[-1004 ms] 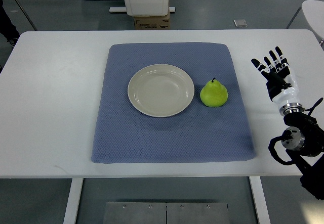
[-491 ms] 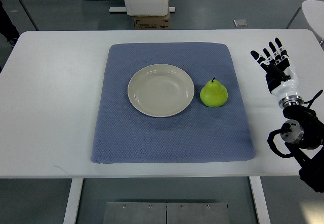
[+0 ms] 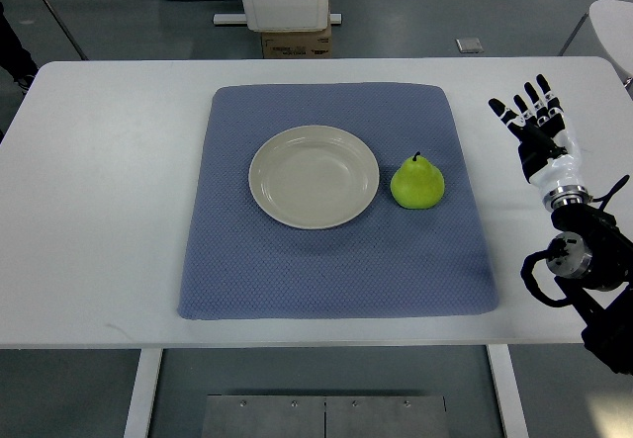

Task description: Place pear on plate with right hand

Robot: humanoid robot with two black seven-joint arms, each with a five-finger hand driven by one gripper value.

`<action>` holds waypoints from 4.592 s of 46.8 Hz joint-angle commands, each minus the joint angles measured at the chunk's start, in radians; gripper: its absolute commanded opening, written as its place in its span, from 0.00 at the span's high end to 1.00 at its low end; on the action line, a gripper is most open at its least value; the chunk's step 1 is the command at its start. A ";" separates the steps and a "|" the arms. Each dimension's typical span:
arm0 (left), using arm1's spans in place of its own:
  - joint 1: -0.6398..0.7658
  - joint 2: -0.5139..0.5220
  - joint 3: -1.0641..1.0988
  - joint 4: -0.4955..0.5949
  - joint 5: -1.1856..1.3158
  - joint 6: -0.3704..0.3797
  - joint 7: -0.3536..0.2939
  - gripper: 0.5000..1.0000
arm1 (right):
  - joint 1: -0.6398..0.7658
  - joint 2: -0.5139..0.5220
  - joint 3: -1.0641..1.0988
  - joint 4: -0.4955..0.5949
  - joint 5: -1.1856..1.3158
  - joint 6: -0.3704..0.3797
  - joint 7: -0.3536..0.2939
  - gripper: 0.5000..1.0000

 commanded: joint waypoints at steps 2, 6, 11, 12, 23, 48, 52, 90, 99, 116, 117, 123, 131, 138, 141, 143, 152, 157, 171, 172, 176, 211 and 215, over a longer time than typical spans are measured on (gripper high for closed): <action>0.000 0.000 0.000 0.000 0.000 0.000 0.000 0.00 | -0.001 -0.002 -0.006 0.000 0.000 0.000 -0.002 0.00; 0.000 0.000 0.000 0.000 0.000 0.000 0.000 0.00 | 0.001 -0.002 -0.018 0.000 0.000 0.000 -0.002 0.00; 0.000 0.000 0.000 0.000 0.000 0.000 0.000 0.00 | 0.001 -0.004 -0.025 0.002 0.000 0.000 -0.001 0.00; 0.000 0.000 0.000 0.000 0.000 0.000 -0.001 0.00 | 0.001 -0.004 -0.025 0.002 0.000 0.000 -0.001 0.00; 0.000 0.000 0.000 0.000 0.000 0.000 0.000 0.00 | 0.001 -0.010 -0.053 0.000 -0.003 0.000 0.007 0.00; 0.000 0.000 0.000 0.000 0.000 0.000 0.000 0.00 | 0.048 -0.056 -0.271 -0.038 -0.060 0.000 0.162 0.00; 0.001 0.000 0.000 0.000 0.000 0.000 0.000 0.00 | 0.054 -0.065 -0.320 -0.040 -0.061 0.000 0.162 0.00; 0.000 0.000 0.000 0.000 0.000 0.000 0.000 0.00 | 0.044 -0.140 -0.343 -0.018 -0.071 0.091 0.162 0.00; 0.001 0.000 0.000 0.000 0.000 0.000 0.000 0.00 | -0.007 -0.172 -0.346 0.035 -0.072 0.103 0.162 0.00; 0.000 0.000 0.000 0.000 0.000 0.000 0.000 0.00 | -0.084 -0.226 -0.354 0.135 -0.104 0.101 0.162 0.00; 0.001 0.000 0.000 0.000 0.000 0.000 0.000 0.00 | -0.087 -0.226 -0.354 0.137 -0.112 0.101 0.162 0.00; 0.000 0.000 0.000 0.000 0.000 0.000 0.000 0.00 | -0.094 -0.218 -0.357 0.135 -0.164 0.094 0.162 0.00; 0.000 0.000 0.000 0.000 0.000 0.000 0.000 0.00 | -0.084 -0.209 -0.361 0.135 -0.170 0.085 0.162 0.00; 0.000 0.000 0.000 0.000 0.000 0.000 0.000 0.00 | -0.064 -0.195 -0.361 0.132 -0.190 0.066 0.162 0.00; 0.001 0.000 0.000 0.000 0.000 0.000 0.000 0.00 | -0.062 -0.183 -0.363 0.132 -0.206 0.051 0.162 0.00; 0.000 0.000 0.000 0.000 0.000 0.000 0.000 0.00 | -0.061 -0.171 -0.363 0.132 -0.219 0.037 0.162 0.00; 0.000 0.000 0.000 0.001 0.000 0.000 0.000 0.00 | -0.051 -0.134 -0.377 0.130 -0.287 -0.010 0.162 0.00; 0.000 0.000 0.000 0.000 0.000 0.000 0.000 0.00 | -0.030 -0.123 -0.397 0.127 -0.295 -0.052 0.162 0.00; 0.000 0.000 0.000 0.000 0.000 0.000 0.000 0.00 | 0.018 -0.102 -0.483 0.104 -0.295 -0.104 0.162 0.01; 0.001 0.000 0.000 0.000 0.000 0.000 0.000 0.00 | 0.021 -0.100 -0.490 0.103 -0.295 -0.106 0.162 0.01; 0.000 0.000 0.000 0.000 0.000 0.000 0.000 0.00 | 0.033 -0.088 -0.516 0.088 -0.295 -0.129 0.162 0.01; 0.001 0.000 0.000 0.000 0.000 0.000 0.000 0.00 | 0.059 -0.016 -0.565 -0.051 -0.293 -0.149 0.162 0.33; 0.001 0.000 0.000 0.000 0.000 0.000 0.000 0.00 | 0.059 -0.017 -0.565 -0.051 -0.293 -0.149 0.162 0.67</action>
